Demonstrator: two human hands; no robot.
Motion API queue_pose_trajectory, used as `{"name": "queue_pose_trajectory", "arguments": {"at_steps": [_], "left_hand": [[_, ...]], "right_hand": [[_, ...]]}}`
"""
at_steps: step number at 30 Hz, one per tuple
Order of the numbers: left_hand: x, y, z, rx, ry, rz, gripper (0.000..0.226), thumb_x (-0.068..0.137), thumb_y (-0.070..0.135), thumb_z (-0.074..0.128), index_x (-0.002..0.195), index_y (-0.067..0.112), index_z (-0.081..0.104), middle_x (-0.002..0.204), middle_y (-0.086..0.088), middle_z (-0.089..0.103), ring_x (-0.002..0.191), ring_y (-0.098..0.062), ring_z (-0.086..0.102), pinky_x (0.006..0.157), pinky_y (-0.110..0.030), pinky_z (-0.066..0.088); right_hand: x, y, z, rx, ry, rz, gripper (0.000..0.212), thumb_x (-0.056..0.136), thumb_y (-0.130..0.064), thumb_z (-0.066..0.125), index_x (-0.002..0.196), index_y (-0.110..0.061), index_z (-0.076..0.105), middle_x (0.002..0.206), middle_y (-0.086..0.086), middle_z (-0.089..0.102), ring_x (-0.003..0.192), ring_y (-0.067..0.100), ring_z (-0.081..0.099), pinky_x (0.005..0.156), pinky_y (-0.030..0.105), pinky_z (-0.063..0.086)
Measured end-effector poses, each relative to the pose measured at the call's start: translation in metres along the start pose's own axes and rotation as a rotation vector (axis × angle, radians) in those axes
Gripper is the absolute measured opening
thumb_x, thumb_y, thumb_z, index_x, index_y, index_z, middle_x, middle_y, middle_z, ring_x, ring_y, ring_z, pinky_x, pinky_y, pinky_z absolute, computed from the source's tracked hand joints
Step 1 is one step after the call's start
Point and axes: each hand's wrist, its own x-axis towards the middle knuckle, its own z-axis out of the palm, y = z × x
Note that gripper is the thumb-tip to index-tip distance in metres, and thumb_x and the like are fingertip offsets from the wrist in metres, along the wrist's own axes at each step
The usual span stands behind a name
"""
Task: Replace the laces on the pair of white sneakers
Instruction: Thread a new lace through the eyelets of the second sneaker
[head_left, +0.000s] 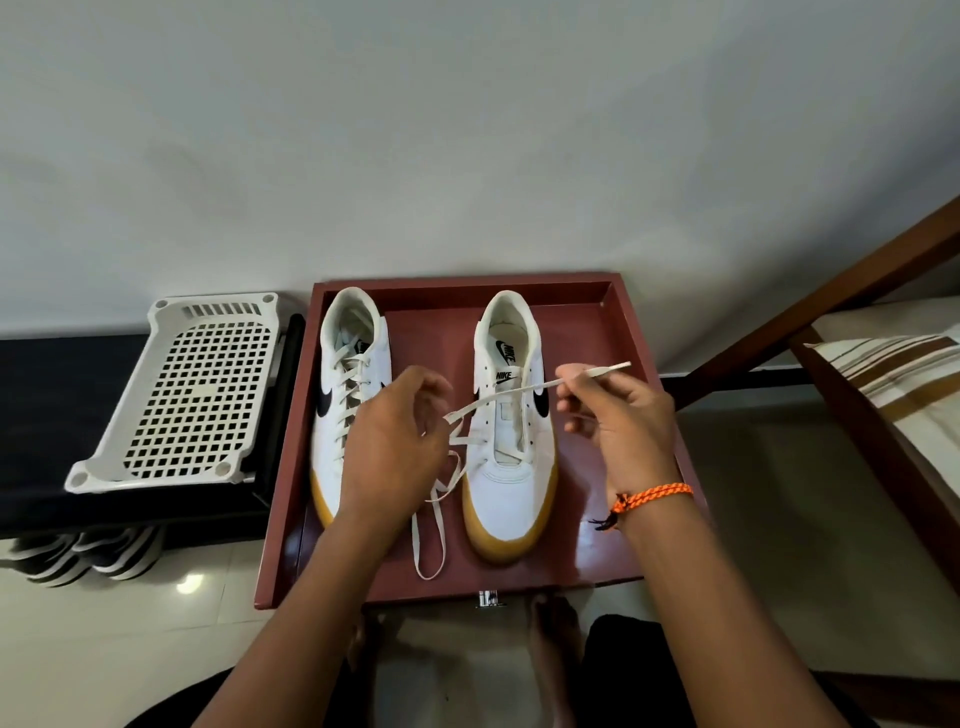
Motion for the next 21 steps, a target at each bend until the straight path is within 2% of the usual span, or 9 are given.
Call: {"name": "queue_pose_trajectory", "arguments": {"at_steps": [1,3,5,7,10,11,14,16,21], "left_hand": [[-0.001,0.001,0.002,0.027,0.01,0.046,0.033,0.093,0.0,0.064,0.112,0.026,0.069,0.104,0.014,0.072,0.079,-0.005,0.065,0.069,-0.022,0.052],[-0.003,0.007,0.008,-0.134,-0.067,0.072,0.032,0.103,0.0,0.057,0.121,0.023,0.069,0.118,0.012,0.071,0.095,-0.004,0.067,0.077,-0.015,0.049],[-0.005,0.016,0.016,-0.376,-0.199,0.061,0.03,0.11,0.002,0.049,0.128,0.018,0.068,0.116,0.003,0.074,0.106,-0.013,0.071,0.087,-0.025,0.056],[-0.006,0.018,0.026,-0.477,-0.241,0.027,0.029,0.113,0.005,0.045,0.127,0.015,0.069,0.106,-0.002,0.075,0.099,-0.019,0.073,0.085,-0.035,0.061],[-0.002,0.012,0.037,-0.362,-0.207,-0.033,0.024,0.11,0.015,0.052,0.116,0.018,0.075,0.099,0.004,0.077,0.092,-0.022,0.073,0.084,-0.049,0.061],[0.0,0.009,0.038,-0.319,-0.19,-0.053,0.021,0.108,0.017,0.057,0.111,0.019,0.077,0.096,0.006,0.078,0.09,-0.02,0.073,0.084,-0.049,0.061],[0.003,0.01,0.038,-0.272,-0.133,-0.07,0.01,0.101,0.019,0.073,0.1,0.02,0.083,0.09,0.013,0.078,0.08,-0.004,0.071,0.073,-0.032,0.058],[0.002,0.014,0.04,-0.248,-0.12,-0.077,0.004,0.096,0.023,0.08,0.097,0.025,0.083,0.089,0.012,0.076,0.072,0.002,0.064,0.069,-0.021,0.048],[0.003,0.014,0.046,-0.198,-0.088,-0.153,0.006,0.09,0.034,0.085,0.095,0.038,0.083,0.096,0.001,0.065,0.082,-0.008,0.057,0.072,-0.03,0.046]], "right_hand": [[-0.002,0.0,0.002,-0.041,-0.059,0.017,0.005,0.093,-0.003,0.076,0.093,0.0,0.079,0.075,0.011,0.074,0.063,0.018,0.065,0.053,0.024,0.052],[-0.007,0.001,0.007,-0.103,-0.222,0.064,0.007,0.095,-0.004,0.075,0.095,0.001,0.08,0.079,0.016,0.075,0.067,0.023,0.067,0.055,0.025,0.055],[-0.012,0.001,0.012,-0.174,-0.383,0.093,0.01,0.098,-0.003,0.07,0.1,0.0,0.08,0.083,0.018,0.077,0.071,0.026,0.07,0.059,0.027,0.057],[-0.015,0.002,0.014,-0.253,-0.45,0.052,0.012,0.099,-0.002,0.069,0.101,-0.003,0.08,0.084,0.017,0.078,0.073,0.028,0.075,0.063,0.029,0.059],[-0.013,0.001,0.011,-0.406,-0.329,-0.131,0.01,0.094,-0.001,0.075,0.095,-0.009,0.082,0.076,0.011,0.078,0.07,0.028,0.077,0.065,0.034,0.062],[-0.012,0.0,0.009,-0.462,-0.285,-0.176,0.01,0.091,-0.001,0.077,0.092,-0.01,0.082,0.073,0.009,0.077,0.068,0.026,0.077,0.065,0.036,0.063],[-0.012,-0.003,0.005,-0.522,-0.222,-0.163,0.011,0.089,0.002,0.078,0.086,-0.008,0.081,0.068,0.007,0.076,0.065,0.023,0.077,0.067,0.039,0.066],[-0.013,-0.004,0.004,-0.538,-0.218,-0.12,0.01,0.09,0.002,0.077,0.086,-0.007,0.081,0.068,0.008,0.076,0.065,0.022,0.077,0.069,0.038,0.066],[-0.012,-0.006,0.0,-0.547,-0.21,-0.055,0.011,0.09,0.002,0.077,0.086,-0.008,0.08,0.069,0.008,0.077,0.067,0.025,0.078,0.07,0.037,0.066]]}}
